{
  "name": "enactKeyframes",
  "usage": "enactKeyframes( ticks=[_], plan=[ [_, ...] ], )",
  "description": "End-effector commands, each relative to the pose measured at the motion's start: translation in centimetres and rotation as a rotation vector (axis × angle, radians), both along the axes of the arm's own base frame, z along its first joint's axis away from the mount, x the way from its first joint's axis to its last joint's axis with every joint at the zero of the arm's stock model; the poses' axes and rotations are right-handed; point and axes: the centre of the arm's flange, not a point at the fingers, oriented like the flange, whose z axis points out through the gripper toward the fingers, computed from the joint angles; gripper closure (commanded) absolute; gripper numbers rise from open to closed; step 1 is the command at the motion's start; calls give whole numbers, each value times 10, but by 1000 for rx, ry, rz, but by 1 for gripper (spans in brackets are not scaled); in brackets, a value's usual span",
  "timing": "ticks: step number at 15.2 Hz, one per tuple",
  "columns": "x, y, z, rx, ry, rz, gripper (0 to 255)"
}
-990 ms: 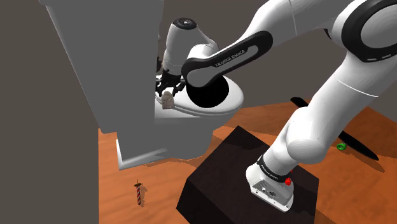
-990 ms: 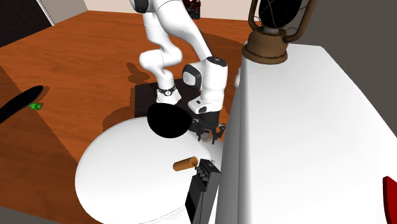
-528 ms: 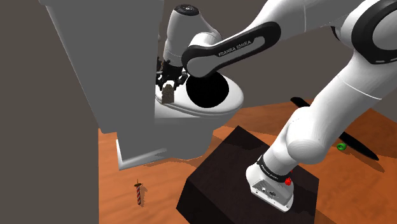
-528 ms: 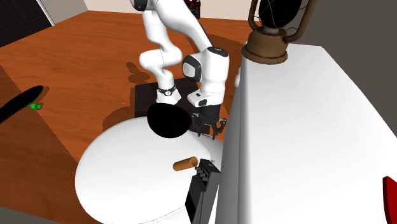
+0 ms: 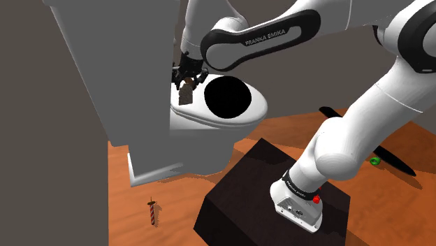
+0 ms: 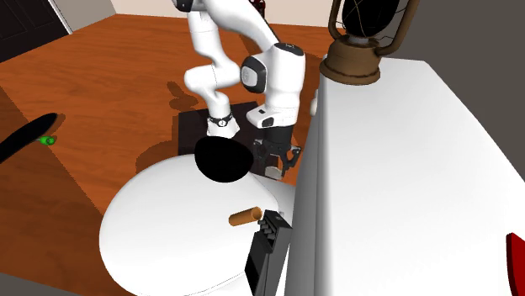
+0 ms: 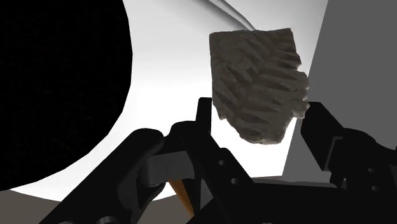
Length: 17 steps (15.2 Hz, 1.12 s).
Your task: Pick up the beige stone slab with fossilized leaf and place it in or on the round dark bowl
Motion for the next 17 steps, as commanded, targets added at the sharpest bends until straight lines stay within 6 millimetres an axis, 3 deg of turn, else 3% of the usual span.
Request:
enactKeyframes(
  ticks=[1,17],
  plan=[
    [0,3,12,2,-6,2,255],
    [0,3,97,2,-6,2,255]
  ],
)
